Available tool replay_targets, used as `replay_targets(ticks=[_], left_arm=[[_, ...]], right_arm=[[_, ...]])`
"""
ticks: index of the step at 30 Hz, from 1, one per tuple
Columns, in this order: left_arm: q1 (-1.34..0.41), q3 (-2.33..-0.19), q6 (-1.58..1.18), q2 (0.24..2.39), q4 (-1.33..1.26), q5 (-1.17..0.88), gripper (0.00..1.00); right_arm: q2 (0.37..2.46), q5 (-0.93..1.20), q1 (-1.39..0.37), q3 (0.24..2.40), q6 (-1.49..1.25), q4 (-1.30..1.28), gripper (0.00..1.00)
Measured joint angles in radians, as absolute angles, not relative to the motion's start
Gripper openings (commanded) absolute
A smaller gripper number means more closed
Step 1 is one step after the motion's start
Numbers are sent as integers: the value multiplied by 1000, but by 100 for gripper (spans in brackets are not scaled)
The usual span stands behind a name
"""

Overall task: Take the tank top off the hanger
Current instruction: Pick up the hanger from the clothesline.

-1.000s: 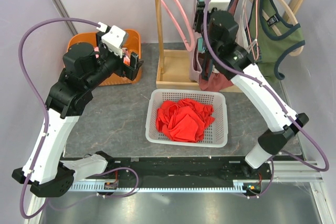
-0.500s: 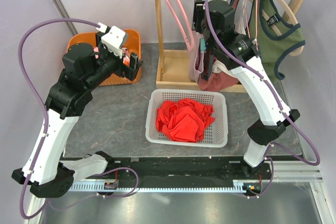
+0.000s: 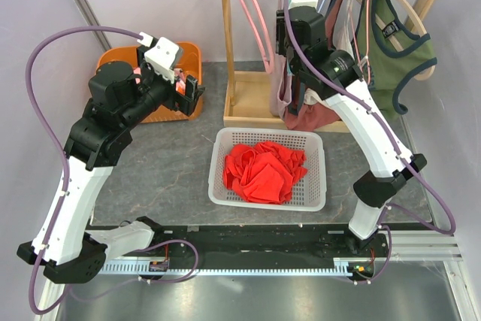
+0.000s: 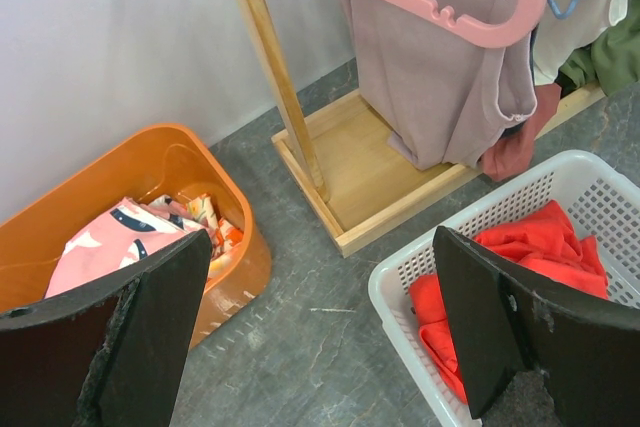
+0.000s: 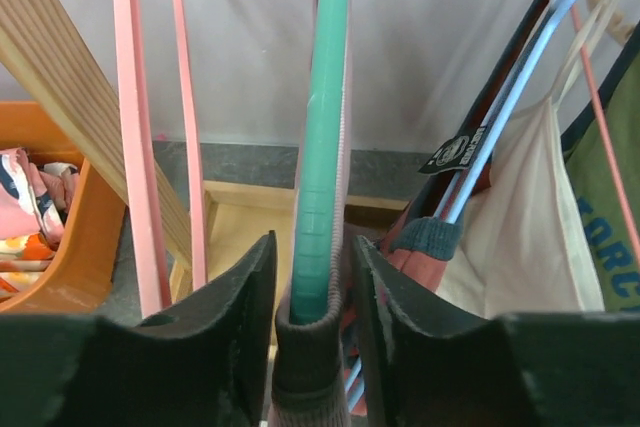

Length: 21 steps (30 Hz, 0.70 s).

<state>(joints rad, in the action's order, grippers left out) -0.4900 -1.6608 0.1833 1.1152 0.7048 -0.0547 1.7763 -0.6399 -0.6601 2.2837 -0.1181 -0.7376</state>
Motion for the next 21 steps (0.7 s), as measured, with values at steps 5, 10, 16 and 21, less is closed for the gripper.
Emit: replay_targets(ticks=[5, 10, 16, 21], left_arm=[[-489, -1661, 183, 1115, 705, -55, 100], [-488, -1661, 183, 1112, 705, -55, 100], [-488, -1661, 183, 1112, 705, -56, 100], [-488, -1660, 184, 1110, 705, -56, 100]], right_arm=[[1792, -625, -647, 2282, -131, -744, 1], [1792, -606, -635, 2270, -134, -731, 0], [1737, -590, -635, 2143, -104, -599, 0], [1677, -589, -635, 2058, -65, -485, 0]])
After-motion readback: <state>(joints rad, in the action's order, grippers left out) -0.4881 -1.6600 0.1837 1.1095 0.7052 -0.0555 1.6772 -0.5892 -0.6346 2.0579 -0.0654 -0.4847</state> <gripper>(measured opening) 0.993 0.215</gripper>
